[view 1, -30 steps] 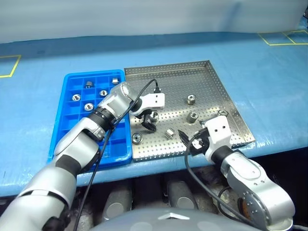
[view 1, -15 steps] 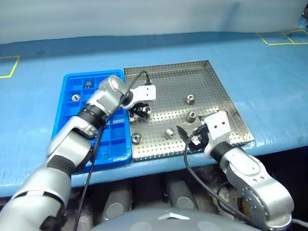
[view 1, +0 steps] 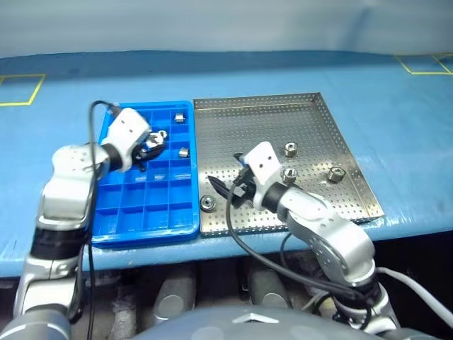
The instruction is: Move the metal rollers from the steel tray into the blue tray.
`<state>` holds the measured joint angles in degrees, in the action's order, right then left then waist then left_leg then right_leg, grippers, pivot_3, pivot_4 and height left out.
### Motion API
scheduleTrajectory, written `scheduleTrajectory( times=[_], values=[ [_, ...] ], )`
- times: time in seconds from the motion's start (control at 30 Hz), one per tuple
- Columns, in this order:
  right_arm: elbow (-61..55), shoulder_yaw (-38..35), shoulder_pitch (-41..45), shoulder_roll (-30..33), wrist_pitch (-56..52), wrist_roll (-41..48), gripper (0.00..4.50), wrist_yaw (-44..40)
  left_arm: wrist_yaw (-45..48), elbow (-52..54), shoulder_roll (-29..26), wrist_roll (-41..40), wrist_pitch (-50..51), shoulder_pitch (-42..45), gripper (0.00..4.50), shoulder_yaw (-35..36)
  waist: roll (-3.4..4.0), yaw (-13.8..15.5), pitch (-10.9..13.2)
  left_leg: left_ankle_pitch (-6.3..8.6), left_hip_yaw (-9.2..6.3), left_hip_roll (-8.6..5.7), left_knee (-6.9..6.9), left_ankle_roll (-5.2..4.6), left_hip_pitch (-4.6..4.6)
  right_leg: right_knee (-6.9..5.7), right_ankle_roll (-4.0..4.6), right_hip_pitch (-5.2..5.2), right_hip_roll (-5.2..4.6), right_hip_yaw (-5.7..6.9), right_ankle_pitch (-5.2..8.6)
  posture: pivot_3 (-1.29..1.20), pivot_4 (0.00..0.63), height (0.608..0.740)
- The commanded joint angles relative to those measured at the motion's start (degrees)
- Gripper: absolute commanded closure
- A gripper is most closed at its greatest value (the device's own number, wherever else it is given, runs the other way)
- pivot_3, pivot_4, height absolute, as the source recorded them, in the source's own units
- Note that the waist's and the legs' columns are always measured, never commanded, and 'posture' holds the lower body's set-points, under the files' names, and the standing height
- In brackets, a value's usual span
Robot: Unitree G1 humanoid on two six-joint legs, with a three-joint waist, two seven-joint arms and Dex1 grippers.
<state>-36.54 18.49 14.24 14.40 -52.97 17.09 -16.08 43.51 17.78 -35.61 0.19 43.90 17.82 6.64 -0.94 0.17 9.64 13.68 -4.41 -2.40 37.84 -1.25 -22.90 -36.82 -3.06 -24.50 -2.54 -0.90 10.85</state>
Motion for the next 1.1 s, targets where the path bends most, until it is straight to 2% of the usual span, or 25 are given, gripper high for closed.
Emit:
scheduleTrajectory(
  times=[0.03, 0.23, 0.43, 0.73, 0.93, 1.1],
  values=[
    [2.3, 1.9, 2.6, -1.0, 3.2, -0.1, 0.0, -2.2, -6.0, 5.5, -1.5, 2.5, 1.9, -3.1, 2.79, 3.3, 0.0, 1.3, 0.0, -0.01, -0.03, 0.0, 0.0, 0.03, 0.0, 0.0, 0.0, 0.02, 0.0, 0.03, 0.0, 0.18, 0.15, 0.74],
    [4.5, 3.3, 3.9, -1.4, 5.3, -0.4, 0.0, -4.2, -12.4, 7.0, -1.0, 4.1, 3.8, -6.8, 2.79, 3.6, 0.0, 3.2, 0.0, -0.04, -0.15, -0.03, 0.0, 0.08, 0.1, 0.02, 0.02, -0.01, 0.01, 0.13, 0.0, 0.2, 0.15, 0.74],
    [4.2, 3.0, 3.1, -1.8, 5.4, -0.7, 0.0, -4.0, -13.8, 4.6, -0.5, 3.8, 3.4, -7.5, 2.79, -0.9, 0.0, 3.4, 0.0, -0.11, -0.12, -0.02, -0.16, 0.24, 0.08, -0.01, 0.19, 0.03, 0.01, 0.12, -0.04, 0.16, 0.15, 0.74],
    [1.4, 1.0, -0.6, -1.2, 4.2, -1.0, 0.0, -1.7, -15.3, 3.5, -7.5, 7.7, 9.3, -8.1, 2.79, -7.2, 0.02, 1.7, 0.0, -0.22, -0.1, 0.04, -0.48, 0.41, 0.19, -0.05, 0.34, -0.01, 0.03, 0.13, 0.07, 0.12, 0.15, 0.74],
    [0.4, 0.3, -1.9, -1.2, 3.8, -0.8, 0.0, -0.7, -18.0, 4.5, -6.8, 7.9, 10.4, -7.4, 2.79, -5.0, 0.02, 0.3, 0.0, -0.31, -0.09, 0.22, -0.53, 0.56, 0.26, -0.1, 0.46, -0.04, 0.06, 0.15, 0.02, 0.1, 0.15, 0.74],
    [-0.1, 0.4, -2.5, -1.1, 3.6, -0.8, 0.0, -0.4, -20.2, 7.6, -2.1, 4.6, 11.8, -5.7, 2.79, 0.3, -0.03, 0.2, 0.0, -0.36, -0.13, 0.39, -0.56, 0.65, 0.22, -0.08, 0.53, -0.05, 0.2, 0.26, 0.0, 0.1, 0.15, 0.74]
  ],
)
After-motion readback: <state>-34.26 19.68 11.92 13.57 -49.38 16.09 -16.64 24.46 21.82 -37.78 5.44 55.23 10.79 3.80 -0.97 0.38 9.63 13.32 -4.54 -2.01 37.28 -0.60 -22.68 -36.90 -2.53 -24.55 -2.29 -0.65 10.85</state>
